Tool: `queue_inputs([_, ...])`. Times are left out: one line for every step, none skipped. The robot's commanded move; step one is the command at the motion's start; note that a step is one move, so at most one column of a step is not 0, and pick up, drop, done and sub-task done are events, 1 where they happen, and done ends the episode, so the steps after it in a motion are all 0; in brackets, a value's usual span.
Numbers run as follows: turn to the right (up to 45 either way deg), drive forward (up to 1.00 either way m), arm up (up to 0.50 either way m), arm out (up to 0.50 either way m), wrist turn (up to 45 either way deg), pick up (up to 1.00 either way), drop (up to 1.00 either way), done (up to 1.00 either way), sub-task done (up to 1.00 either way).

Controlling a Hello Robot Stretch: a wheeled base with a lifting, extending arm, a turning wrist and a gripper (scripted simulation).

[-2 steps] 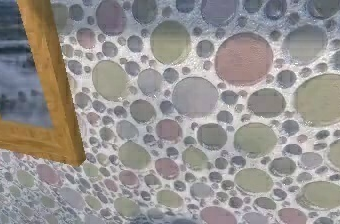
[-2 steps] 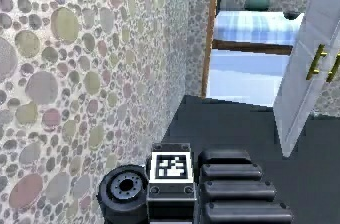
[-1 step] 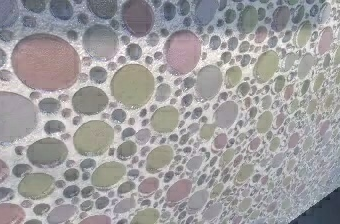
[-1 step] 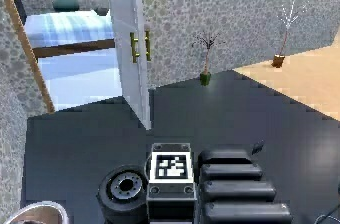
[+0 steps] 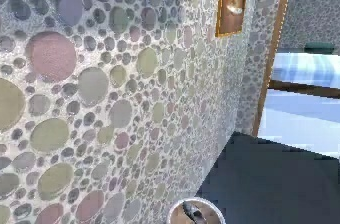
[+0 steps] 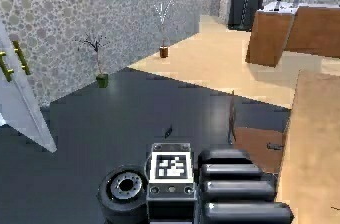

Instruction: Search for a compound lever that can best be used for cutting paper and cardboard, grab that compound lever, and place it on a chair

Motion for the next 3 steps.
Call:
queue_inputs([-45.0, 0.00, 0.00, 0.00, 0.0, 0.00, 0.00, 0.00, 0.00])
queue_inputs([-45.0, 0.00, 0.00, 0.00, 0.0, 0.00, 0.00, 0.00, 0.00])
queue_inputs([-45.0, 0.00, 0.00, 0.00, 0.0, 0.00, 0.00, 0.00, 0.00])
